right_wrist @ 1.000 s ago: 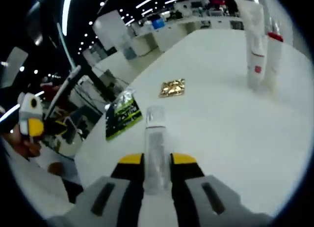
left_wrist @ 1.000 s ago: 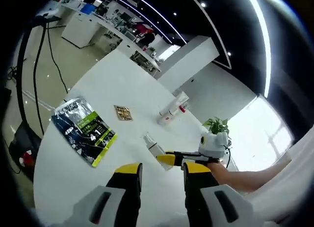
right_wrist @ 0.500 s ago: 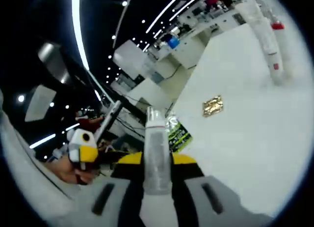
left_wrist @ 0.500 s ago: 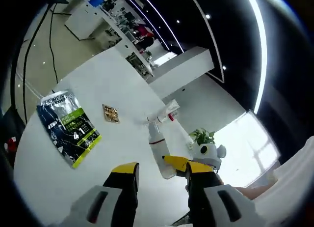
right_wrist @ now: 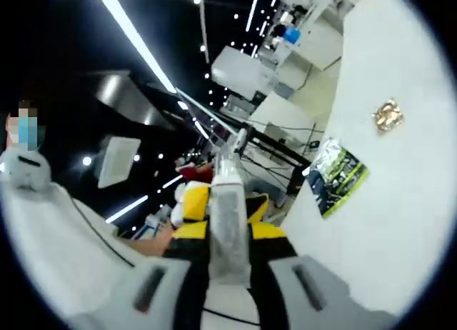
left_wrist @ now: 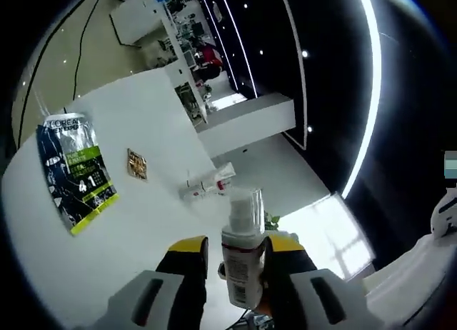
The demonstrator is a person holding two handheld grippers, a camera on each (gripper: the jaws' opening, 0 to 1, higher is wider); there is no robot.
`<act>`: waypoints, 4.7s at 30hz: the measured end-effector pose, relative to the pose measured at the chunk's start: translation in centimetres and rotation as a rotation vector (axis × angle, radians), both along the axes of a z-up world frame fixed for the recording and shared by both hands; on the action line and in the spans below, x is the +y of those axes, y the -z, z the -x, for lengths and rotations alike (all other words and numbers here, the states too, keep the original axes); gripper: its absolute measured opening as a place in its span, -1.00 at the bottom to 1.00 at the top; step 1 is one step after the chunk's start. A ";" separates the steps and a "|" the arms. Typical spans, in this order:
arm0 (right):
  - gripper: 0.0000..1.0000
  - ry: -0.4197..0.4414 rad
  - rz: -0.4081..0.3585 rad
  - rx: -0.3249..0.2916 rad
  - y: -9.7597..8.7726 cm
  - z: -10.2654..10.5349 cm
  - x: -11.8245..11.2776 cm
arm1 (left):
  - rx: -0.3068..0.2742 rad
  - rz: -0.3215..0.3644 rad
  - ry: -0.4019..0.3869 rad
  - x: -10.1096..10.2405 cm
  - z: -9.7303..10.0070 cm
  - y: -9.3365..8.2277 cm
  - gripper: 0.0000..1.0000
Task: Arrange the skincare products in the storage area until every visible bottle or jar stands upright without overlapping.
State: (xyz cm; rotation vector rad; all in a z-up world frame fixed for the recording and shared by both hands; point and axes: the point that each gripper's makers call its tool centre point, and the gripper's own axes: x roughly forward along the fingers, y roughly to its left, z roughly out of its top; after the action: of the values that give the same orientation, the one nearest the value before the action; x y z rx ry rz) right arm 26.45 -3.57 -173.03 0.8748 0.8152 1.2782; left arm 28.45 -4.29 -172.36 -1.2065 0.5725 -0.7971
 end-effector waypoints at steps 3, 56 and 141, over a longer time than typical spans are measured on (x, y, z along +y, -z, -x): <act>-0.63 -0.005 -0.041 0.016 -0.4 0.1 0.3 | -0.007 0.012 -0.005 0.1 0.2 -0.3 -0.53; -0.62 -0.210 0.072 -0.112 -1.7 1.8 2.1 | -0.172 -0.076 0.118 -0.1 0.7 -2.3 -0.45; -0.49 -0.052 0.785 -0.593 3.9 0.0 2.6 | -0.025 -0.522 -0.026 0.5 -1.2 1.8 -0.49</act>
State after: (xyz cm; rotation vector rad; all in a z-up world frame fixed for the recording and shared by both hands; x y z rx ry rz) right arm 26.45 -0.96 -176.90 -0.1543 0.7592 1.0400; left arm 29.67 -3.76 -174.15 -0.7216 0.6910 -0.5886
